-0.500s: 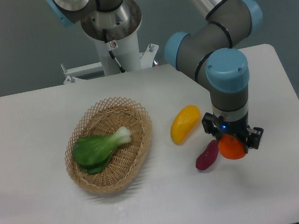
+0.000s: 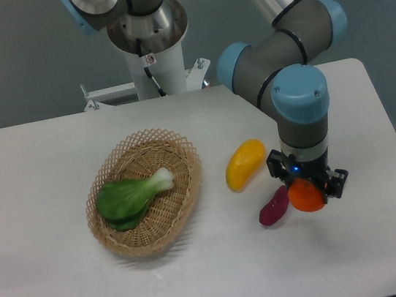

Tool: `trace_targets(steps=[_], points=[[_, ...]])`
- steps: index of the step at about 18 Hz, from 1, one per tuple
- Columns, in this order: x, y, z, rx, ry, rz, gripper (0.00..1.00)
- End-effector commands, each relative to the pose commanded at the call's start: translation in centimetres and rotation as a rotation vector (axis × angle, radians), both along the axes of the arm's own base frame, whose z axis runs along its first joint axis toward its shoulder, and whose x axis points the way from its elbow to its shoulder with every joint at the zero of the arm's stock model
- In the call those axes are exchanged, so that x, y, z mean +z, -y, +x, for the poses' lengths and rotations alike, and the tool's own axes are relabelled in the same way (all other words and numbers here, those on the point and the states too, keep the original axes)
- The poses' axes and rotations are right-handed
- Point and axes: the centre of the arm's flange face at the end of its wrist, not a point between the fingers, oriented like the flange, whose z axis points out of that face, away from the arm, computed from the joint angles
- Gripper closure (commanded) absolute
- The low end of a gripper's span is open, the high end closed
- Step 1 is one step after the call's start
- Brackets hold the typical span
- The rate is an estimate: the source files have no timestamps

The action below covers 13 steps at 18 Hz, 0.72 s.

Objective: Place the orange in the basket
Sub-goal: 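Hold the orange closed in the gripper beside the sweet potato, then lift the orange and carry it over the wicker basket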

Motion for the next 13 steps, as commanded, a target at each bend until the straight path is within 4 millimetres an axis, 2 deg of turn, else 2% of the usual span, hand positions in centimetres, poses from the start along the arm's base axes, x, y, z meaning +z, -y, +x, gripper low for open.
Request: trace_targets(steps=[2, 8, 11, 13], points=[[0.1, -0.1, 0.0, 0.021, 0.0, 0.006, 0.32], [-0.3, -2.1, 1.5, 0.073, 0.009, 0.022, 0.32], [-1.1, -3.5, 3.5, 0.065, 0.022, 0.016, 0.32], [-2.7, -6.1, 6.3, 0.05, 0.029, -0.008, 0.31]])
